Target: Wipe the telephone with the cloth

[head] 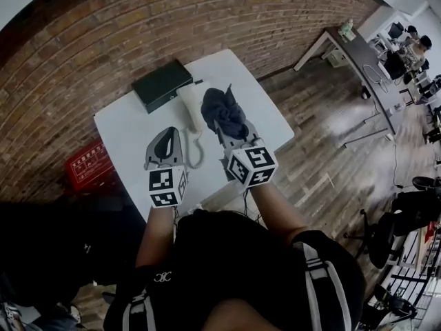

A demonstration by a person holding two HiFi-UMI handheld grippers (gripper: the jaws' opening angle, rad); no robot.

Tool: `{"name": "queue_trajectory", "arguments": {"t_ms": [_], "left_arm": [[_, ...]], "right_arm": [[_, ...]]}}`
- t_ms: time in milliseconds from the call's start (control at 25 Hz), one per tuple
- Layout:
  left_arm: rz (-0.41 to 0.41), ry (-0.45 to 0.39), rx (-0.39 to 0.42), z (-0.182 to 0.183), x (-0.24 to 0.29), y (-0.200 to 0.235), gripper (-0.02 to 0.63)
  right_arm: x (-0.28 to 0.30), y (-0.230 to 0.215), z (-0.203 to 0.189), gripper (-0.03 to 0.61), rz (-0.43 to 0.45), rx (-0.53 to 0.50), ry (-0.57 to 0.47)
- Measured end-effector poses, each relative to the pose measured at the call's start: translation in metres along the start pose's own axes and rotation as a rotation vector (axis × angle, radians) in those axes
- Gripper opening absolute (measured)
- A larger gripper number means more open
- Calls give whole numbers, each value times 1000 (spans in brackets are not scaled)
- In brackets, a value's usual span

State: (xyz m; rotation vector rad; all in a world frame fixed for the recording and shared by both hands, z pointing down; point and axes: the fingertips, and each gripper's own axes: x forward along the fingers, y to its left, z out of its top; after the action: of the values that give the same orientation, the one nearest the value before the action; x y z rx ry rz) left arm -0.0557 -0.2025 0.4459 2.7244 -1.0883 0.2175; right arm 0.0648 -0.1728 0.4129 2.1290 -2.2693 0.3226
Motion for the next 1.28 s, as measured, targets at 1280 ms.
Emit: {"name": "queue_trajectory", "arguments": {"t_ms": [1280], "left_arm": [[392, 71, -107, -6, 34, 48, -8]], "right_arm": [[220, -73, -105, 44, 264, -64, 338]]}}
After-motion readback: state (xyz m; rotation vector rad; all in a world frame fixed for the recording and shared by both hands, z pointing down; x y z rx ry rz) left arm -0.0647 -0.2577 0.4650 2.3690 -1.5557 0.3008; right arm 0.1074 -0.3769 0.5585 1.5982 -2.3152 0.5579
